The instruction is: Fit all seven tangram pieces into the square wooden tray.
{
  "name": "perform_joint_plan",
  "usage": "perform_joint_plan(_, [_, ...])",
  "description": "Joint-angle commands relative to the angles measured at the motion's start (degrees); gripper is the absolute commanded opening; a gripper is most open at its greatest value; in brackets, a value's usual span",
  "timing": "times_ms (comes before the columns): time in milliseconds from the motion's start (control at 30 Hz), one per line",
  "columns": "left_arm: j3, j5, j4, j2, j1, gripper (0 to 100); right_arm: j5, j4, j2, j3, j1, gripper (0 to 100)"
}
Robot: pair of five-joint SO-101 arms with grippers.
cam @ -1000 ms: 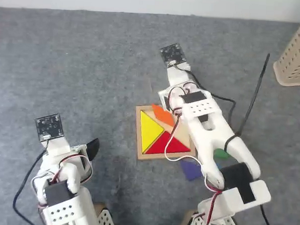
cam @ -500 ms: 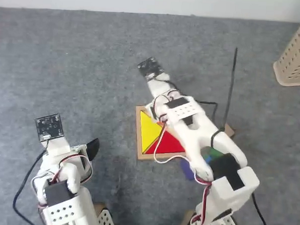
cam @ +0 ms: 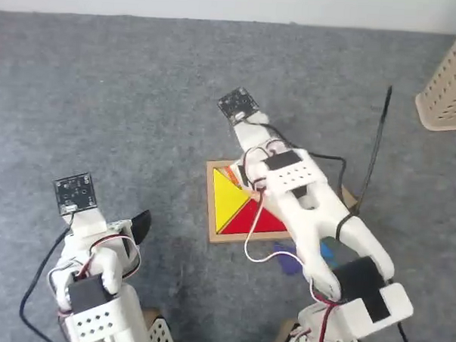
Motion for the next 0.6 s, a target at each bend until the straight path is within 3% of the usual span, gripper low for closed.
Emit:
perform_joint_plan(0, [-0.7,-0.1,-0.1,-0.7,0.1,35,1.0,1.0,-2.3,1.1,0.4,0.9])
perform_joint_plan(567, [-0.7,-0.1,-0.1,-0.7,0.1,35,2.5,-4.0,6.3,-0.4,-1.0,0.9])
